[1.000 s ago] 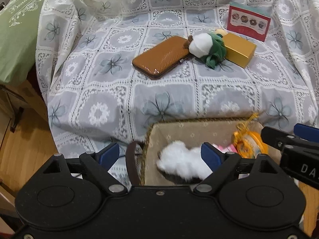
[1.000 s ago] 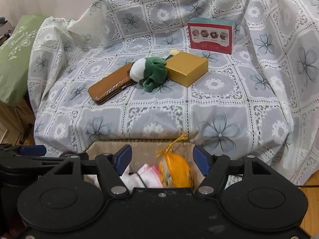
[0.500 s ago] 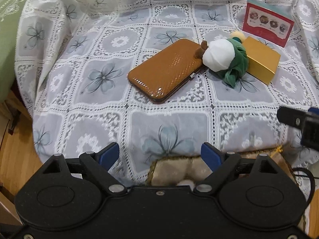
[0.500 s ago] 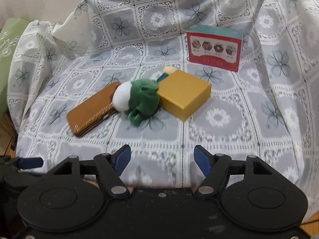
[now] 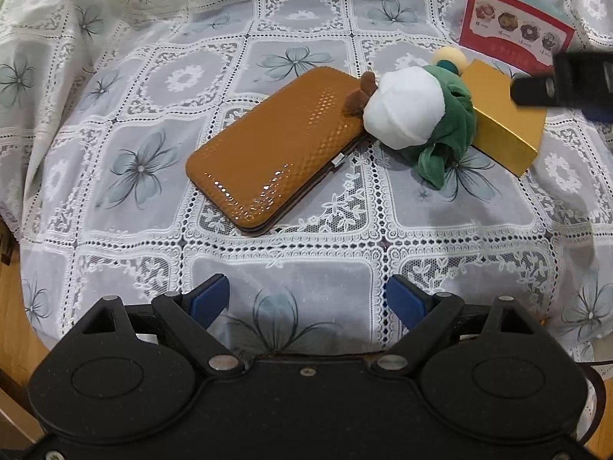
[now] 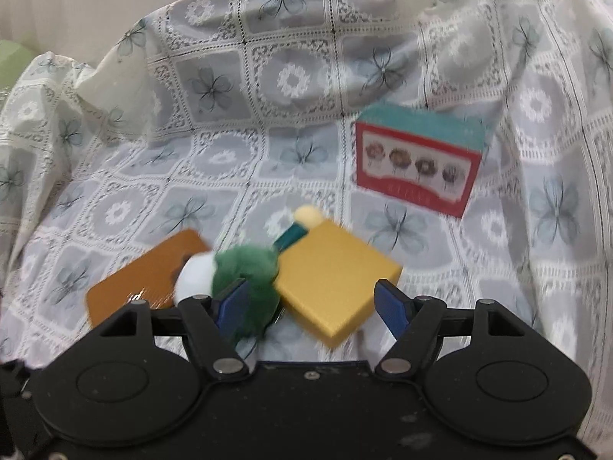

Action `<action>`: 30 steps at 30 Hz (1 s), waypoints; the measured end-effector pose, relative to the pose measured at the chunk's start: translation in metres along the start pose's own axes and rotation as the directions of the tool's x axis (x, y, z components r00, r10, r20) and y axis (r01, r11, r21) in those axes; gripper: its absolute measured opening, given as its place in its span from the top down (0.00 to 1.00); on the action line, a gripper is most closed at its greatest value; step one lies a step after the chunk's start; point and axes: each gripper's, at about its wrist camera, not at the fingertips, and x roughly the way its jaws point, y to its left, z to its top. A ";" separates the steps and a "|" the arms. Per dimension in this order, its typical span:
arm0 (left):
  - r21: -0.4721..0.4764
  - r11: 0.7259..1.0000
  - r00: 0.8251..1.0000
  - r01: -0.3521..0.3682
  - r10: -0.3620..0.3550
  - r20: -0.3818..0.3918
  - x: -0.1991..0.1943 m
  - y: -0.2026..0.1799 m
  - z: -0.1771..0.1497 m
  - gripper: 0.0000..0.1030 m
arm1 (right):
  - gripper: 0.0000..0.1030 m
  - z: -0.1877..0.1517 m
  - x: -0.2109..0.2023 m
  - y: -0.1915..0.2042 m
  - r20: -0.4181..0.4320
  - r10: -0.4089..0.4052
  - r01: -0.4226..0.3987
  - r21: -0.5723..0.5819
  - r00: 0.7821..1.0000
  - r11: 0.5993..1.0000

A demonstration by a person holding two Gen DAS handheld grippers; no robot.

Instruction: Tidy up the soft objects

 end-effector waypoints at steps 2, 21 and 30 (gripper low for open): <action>-0.003 1.000 1.000 0.001 -0.001 -0.001 0.001 0.000 0.001 0.12 | 0.30 0.012 0.008 -0.001 0.007 -0.021 0.021 -0.034 1.000 0.999; 0.013 0.998 0.996 0.069 -0.070 0.051 -0.010 -0.007 0.014 0.12 | 0.29 0.066 0.093 0.020 -0.144 -0.056 0.000 -0.361 0.988 0.932; 0.013 0.996 0.996 0.087 -0.088 0.032 -0.007 -0.006 0.010 0.13 | 0.29 0.066 0.124 0.032 -0.276 -0.045 -0.089 -0.455 0.960 0.886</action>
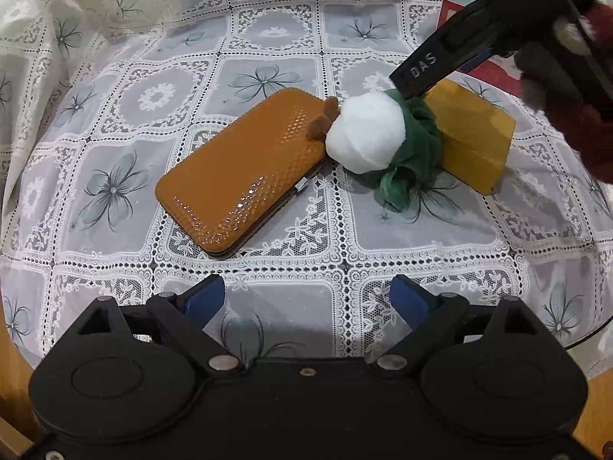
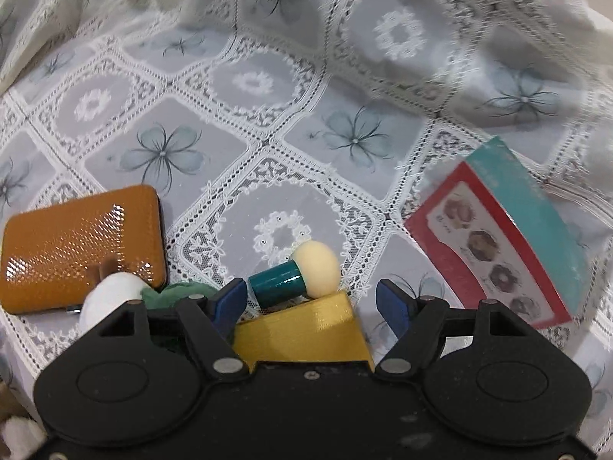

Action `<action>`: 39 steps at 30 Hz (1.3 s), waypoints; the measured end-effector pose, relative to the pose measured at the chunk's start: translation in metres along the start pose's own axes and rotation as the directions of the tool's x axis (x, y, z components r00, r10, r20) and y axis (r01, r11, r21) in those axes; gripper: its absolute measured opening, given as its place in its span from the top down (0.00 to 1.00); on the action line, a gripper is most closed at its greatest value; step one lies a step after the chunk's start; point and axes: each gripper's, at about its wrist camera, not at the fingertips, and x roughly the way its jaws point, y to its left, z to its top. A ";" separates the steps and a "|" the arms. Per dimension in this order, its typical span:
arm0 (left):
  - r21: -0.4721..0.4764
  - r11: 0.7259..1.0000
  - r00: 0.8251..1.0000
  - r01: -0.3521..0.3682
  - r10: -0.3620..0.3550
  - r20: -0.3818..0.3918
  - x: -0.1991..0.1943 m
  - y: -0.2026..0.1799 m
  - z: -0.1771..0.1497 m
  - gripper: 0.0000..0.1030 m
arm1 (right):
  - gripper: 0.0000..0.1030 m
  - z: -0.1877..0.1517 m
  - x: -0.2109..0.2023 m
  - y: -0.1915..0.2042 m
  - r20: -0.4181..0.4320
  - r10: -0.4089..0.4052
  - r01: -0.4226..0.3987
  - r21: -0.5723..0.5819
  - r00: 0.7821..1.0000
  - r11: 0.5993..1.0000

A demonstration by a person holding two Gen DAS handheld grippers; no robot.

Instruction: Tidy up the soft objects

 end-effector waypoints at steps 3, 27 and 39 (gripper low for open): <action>0.003 1.000 1.000 0.002 -0.002 0.006 -0.002 -0.001 0.000 0.12 | 0.28 0.006 0.012 -0.005 -0.043 0.025 -0.024 0.016 0.999 1.000; 0.084 0.991 0.986 -0.108 0.096 0.138 -0.005 -0.010 0.033 0.13 | 0.30 -0.064 -0.005 -0.048 0.393 -0.072 -0.183 0.573 0.917 0.799; 0.421 0.874 0.958 -0.245 0.153 0.242 0.025 -0.058 0.057 0.11 | 0.29 -0.099 -0.028 -0.051 0.435 -0.114 -0.186 0.588 0.893 0.787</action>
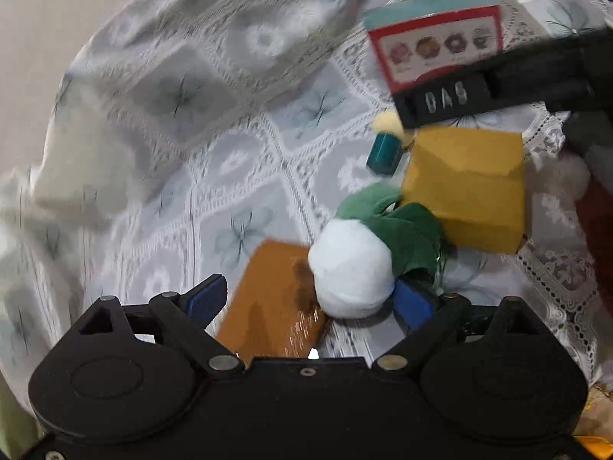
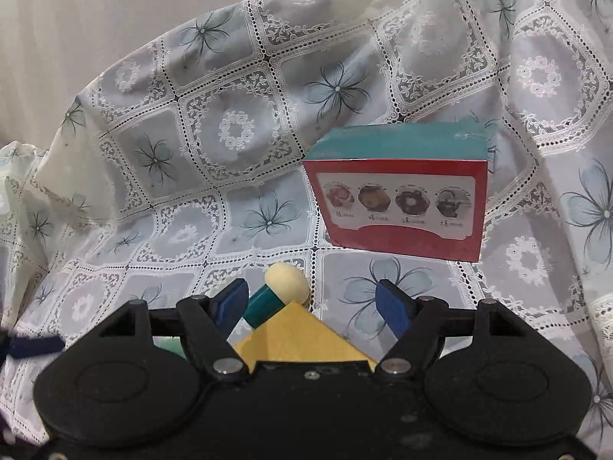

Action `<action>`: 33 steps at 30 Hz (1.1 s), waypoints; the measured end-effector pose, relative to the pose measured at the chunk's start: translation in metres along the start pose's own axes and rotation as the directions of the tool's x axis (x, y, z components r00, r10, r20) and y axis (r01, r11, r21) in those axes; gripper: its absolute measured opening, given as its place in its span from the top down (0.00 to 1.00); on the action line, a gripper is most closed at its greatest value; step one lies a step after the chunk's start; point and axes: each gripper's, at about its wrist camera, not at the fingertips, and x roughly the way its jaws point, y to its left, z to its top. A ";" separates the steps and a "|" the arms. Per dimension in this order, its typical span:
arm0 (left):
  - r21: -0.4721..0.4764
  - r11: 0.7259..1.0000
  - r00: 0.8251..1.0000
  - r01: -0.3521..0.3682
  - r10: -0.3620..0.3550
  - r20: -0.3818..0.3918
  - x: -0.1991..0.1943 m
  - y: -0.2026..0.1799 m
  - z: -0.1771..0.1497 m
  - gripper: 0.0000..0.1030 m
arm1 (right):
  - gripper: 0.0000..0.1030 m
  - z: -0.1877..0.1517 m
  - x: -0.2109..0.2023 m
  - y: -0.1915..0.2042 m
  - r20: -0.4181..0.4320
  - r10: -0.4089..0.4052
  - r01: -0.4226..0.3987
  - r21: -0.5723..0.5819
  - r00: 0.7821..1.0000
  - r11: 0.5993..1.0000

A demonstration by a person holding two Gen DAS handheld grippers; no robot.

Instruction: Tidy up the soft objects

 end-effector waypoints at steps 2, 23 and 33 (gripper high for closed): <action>0.033 0.999 1.000 -0.010 0.009 0.028 -0.001 -0.001 0.008 0.11 | 0.29 0.000 -0.003 -0.001 0.000 0.005 -0.005 0.003 1.000 1.000; -0.092 0.971 0.975 -0.221 0.221 -0.018 0.075 0.062 0.050 0.13 | 0.28 -0.005 -0.011 -0.006 -0.032 0.018 -0.017 0.029 0.999 0.999; -0.318 0.928 0.968 -0.196 0.131 -0.215 0.104 0.110 0.012 0.13 | 0.26 -0.005 -0.006 0.014 -0.070 0.032 -0.038 -0.079 0.997 0.996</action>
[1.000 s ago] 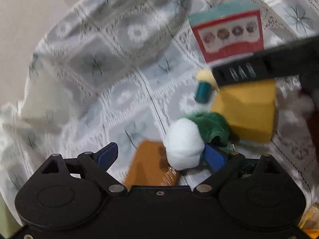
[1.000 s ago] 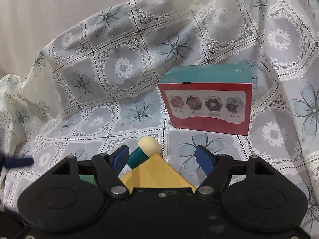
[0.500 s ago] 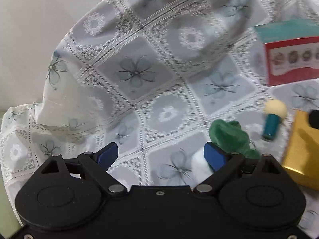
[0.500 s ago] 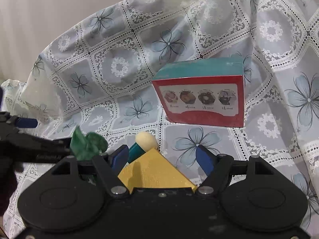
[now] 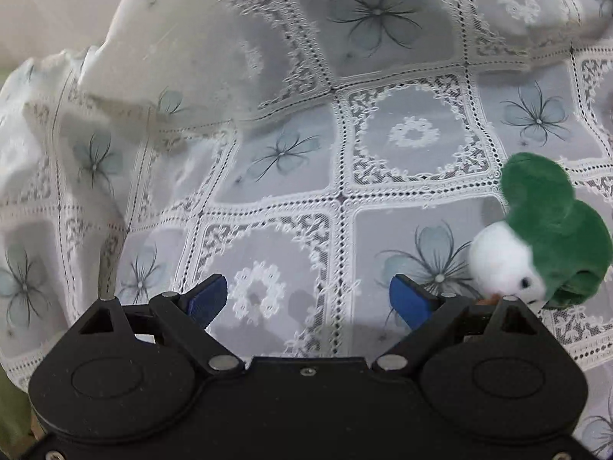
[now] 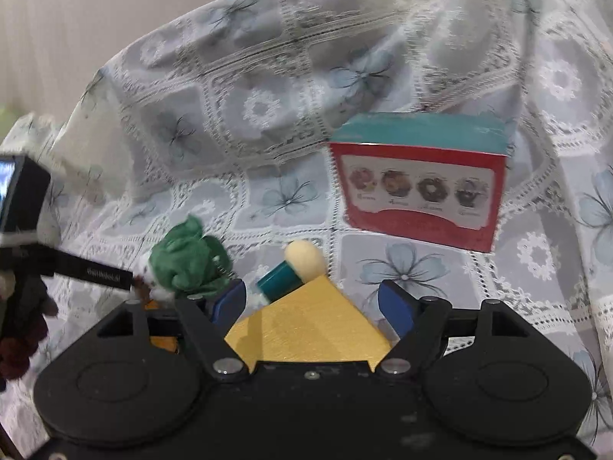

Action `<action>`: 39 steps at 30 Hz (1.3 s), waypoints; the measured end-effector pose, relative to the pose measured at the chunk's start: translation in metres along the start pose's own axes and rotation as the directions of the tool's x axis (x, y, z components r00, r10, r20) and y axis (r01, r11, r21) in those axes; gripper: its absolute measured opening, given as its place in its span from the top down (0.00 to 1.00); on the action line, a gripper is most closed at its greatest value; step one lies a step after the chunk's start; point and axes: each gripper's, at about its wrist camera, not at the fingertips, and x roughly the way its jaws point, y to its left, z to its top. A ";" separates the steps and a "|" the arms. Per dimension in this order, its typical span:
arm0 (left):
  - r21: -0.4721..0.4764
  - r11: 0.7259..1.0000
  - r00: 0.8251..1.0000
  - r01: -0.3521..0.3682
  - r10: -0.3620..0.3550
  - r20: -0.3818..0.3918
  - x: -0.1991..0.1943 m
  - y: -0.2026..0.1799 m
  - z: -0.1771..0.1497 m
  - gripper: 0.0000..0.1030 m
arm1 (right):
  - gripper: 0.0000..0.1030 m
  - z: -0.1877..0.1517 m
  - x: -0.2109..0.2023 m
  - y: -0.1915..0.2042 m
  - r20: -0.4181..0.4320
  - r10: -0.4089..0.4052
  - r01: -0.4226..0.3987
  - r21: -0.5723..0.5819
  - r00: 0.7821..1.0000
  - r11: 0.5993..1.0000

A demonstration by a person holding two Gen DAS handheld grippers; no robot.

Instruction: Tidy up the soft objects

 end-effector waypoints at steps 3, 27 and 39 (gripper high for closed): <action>-0.005 1.000 1.000 0.016 -0.016 0.012 -0.006 0.004 -0.004 0.13 | 0.23 -0.005 0.001 0.014 -0.013 -0.002 0.001 -0.085 1.000 0.996; -0.066 0.971 0.971 0.230 -0.224 0.086 -0.044 -0.005 0.009 0.12 | 0.23 0.017 0.011 0.017 -0.039 -0.064 0.056 -0.191 0.997 0.980; -0.166 0.967 0.981 0.194 -0.187 0.055 -0.052 0.014 0.015 0.12 | 0.23 0.013 0.002 0.014 -0.025 -0.038 0.033 -0.176 0.999 0.984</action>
